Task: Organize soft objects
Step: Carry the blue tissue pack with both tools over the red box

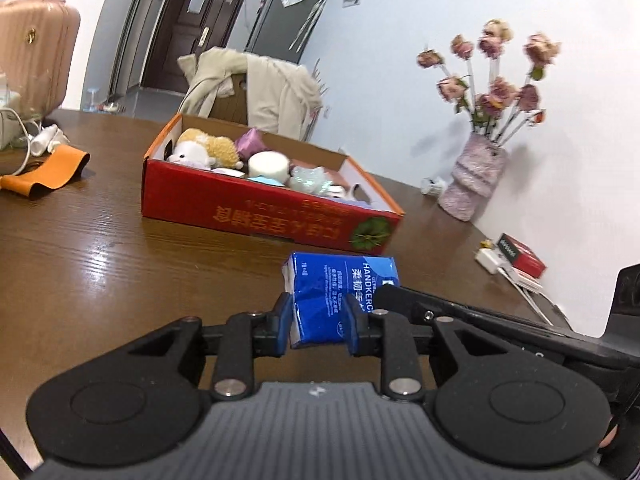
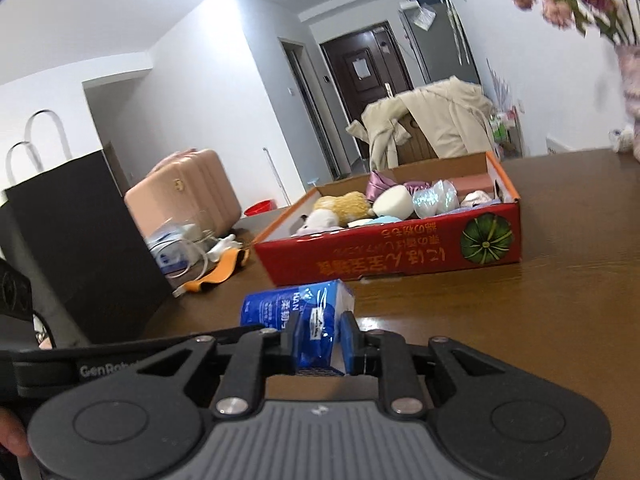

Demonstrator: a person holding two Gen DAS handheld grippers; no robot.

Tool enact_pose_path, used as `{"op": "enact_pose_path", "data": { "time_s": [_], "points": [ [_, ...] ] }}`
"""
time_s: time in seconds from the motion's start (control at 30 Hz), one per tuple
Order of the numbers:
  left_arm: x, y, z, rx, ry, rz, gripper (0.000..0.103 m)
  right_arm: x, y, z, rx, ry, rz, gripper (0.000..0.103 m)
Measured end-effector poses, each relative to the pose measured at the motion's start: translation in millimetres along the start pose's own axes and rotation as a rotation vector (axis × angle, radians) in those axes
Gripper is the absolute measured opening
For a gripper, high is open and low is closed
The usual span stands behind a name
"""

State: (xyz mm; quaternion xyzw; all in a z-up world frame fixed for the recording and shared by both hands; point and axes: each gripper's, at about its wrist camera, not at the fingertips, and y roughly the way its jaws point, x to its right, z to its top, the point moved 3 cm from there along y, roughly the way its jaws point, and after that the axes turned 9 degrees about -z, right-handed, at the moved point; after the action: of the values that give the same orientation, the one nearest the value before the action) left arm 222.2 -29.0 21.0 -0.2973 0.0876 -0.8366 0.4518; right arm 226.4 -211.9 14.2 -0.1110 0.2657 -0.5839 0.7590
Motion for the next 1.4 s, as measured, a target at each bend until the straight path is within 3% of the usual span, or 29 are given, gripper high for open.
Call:
{"op": "enact_pose_path", "data": {
  "time_s": [0.27,0.63,0.83,1.03,1.4],
  "points": [
    [23,-23,-8,0.038,0.040,-0.003,0.026,-3,-38,-8,0.047,-0.007,-0.004,0.019],
    [17,-1,16,0.029,0.026,-0.018,0.026,6,-18,12,0.046,0.016,-0.009,0.019],
    [8,49,77,0.040,0.035,-0.075,0.026,24,18,70,0.077,-0.015,-0.041,0.019],
    [-14,129,153,0.015,0.001,-0.156,0.026,55,78,148,0.077,-0.034,-0.103,0.019],
    [-66,260,229,-0.107,-0.064,-0.094,0.026,108,225,223,-0.091,0.038,-0.123,0.019]
  ]
}}
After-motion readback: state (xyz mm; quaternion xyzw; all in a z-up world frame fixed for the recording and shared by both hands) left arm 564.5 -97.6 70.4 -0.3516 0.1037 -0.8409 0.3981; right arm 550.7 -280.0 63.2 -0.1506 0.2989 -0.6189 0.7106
